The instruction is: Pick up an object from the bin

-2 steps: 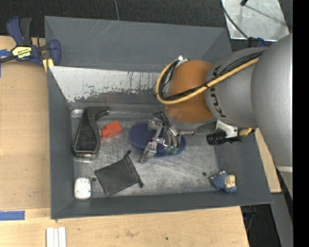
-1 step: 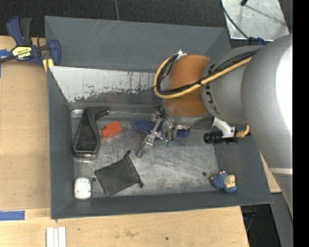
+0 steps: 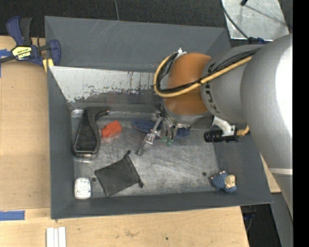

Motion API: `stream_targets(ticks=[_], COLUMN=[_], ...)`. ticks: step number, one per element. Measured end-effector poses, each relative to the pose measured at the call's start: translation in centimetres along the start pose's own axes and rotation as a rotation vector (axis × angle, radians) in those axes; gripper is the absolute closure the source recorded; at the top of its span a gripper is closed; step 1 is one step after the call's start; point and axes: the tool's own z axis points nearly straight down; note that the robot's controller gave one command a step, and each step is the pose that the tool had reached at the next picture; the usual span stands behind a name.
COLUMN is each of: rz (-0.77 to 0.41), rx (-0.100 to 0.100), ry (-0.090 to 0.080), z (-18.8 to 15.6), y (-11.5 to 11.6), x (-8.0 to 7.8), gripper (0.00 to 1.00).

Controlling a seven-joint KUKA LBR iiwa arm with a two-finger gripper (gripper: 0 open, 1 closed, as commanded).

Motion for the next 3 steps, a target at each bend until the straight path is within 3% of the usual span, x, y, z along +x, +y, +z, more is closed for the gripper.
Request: stream_targets(ticks=[1,2,3], rz=[0.0,0.0,-0.001], rx=[0.002,-0.001,0.002], ry=[0.001,-0.006,0.001], z=[-0.1,-0.4,-9.0], y=[0.0,0.1,0.2], x=[-0.2,-0.4,-0.8], gripper=[0.0,1.0,1.0])
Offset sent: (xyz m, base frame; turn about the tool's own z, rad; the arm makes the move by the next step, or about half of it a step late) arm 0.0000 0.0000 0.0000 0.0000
